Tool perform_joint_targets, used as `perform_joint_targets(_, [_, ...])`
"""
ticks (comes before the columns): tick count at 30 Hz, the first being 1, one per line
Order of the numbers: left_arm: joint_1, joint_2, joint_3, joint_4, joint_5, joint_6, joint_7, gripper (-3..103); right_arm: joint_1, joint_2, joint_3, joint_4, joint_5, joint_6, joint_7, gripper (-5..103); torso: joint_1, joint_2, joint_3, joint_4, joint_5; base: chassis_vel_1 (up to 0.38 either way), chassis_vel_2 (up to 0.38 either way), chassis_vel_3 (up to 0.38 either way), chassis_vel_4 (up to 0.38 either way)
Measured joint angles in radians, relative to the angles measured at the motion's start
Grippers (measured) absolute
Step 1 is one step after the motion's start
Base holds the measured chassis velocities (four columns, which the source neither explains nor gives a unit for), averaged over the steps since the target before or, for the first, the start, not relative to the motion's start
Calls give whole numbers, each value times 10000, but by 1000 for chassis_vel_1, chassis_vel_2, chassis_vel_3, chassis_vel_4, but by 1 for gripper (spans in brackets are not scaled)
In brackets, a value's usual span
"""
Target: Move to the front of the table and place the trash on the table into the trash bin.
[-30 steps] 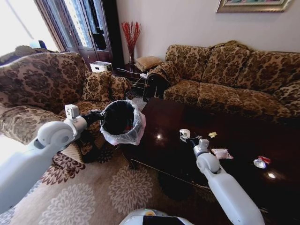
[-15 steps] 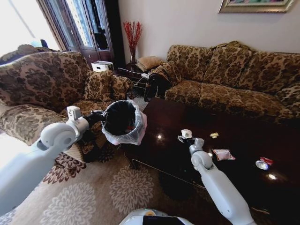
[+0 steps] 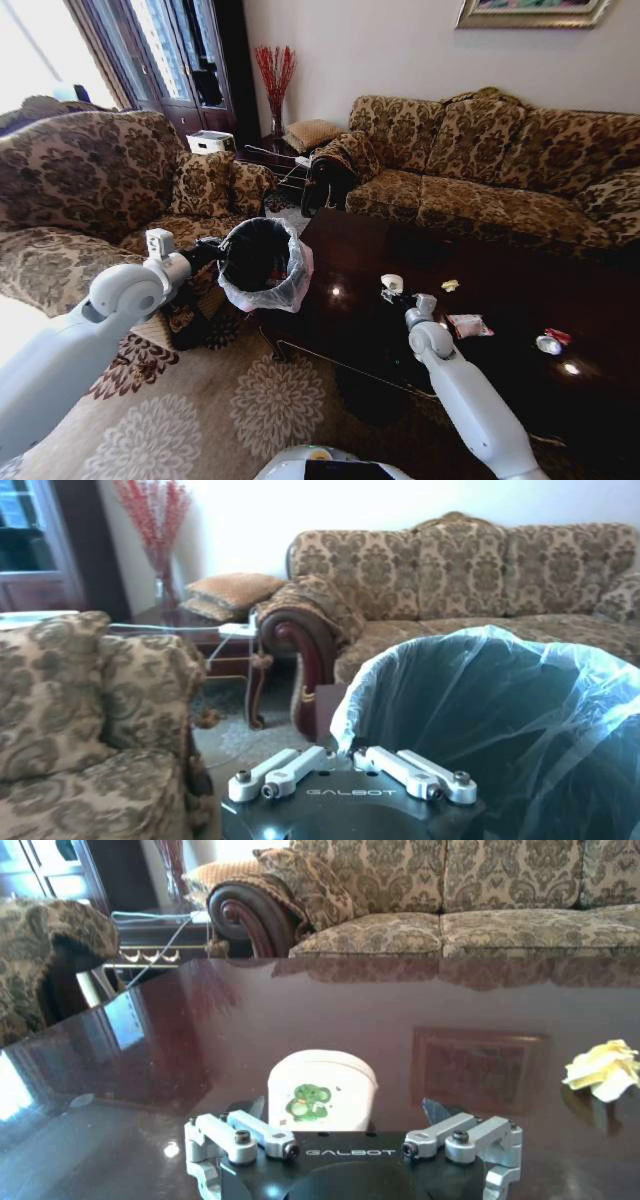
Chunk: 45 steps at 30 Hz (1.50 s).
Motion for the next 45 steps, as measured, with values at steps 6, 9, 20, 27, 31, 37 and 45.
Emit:
perform_joint_targets(6, [46,75,-32,-48,8,-6,19,3,-48,20,-177,-7,79,317,-1112,100,0,0,0,-3,1,-86,-77,-79,-78])
perform_joint_targets(9, [46,89,-38,-52,8,-11,23,3,-43,19,-393,-2,95,411,-1562,100,0,0,0,-3,0,-106,-111,-111,-116])
perform_joint_targets(20, [140,77,-136,35,7,-459,-74,3,553,-198,-1304,-5,-76,618,-2018,100,0,0,0,-11,2,-117,-124,-109,-109])
perform_joint_targets(27, [62,79,-137,192,215,-588,-238,3,1683,-380,-2465,-595,134,779,-2233,100,0,0,0,3,-4,-5,-7,-8,-6])
perform_joint_targets(31, [97,-17,-137,270,298,-677,-296,3,2618,45,-3332,-1290,254,851,-2029,100,0,0,0,6,-3,0,0,0,0])
perform_joint_targets(37, [103,-88,-113,316,340,-680,-317,3,3105,379,-3733,-1805,590,763,-1757,100,1,0,1,-2,0,0,0,0,0])
perform_joint_targets(45, [-34,-113,-67,334,344,-683,-306,3,3489,1023,-4040,-2663,844,669,-1479,100,1,0,1,-1,0,0,0,0,0])
